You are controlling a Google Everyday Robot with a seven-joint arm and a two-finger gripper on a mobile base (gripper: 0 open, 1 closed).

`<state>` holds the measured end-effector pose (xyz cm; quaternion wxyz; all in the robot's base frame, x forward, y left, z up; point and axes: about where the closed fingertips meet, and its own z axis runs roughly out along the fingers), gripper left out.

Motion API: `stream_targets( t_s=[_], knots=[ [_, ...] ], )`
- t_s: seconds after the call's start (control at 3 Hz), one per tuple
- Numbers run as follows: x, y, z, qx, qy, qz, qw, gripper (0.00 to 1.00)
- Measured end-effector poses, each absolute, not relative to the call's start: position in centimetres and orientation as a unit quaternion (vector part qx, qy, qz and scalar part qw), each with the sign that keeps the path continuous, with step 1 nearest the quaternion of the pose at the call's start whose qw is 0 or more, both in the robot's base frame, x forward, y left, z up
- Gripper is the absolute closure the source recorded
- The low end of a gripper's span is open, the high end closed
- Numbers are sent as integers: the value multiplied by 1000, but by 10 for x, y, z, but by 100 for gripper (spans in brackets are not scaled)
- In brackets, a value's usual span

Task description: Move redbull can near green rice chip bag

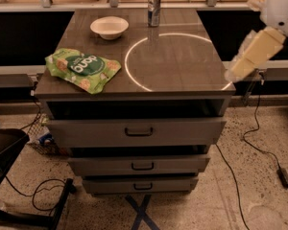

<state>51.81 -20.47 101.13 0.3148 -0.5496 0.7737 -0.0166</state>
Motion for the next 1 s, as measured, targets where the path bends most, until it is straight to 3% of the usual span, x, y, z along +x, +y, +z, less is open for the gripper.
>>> stream_targets(
  t_s=[0.67,1.0],
  knots=[
    [598,-200,1019,-444,729,97,511,0],
    [618,-194,1026,-398,719,127,556,0]
  ],
)
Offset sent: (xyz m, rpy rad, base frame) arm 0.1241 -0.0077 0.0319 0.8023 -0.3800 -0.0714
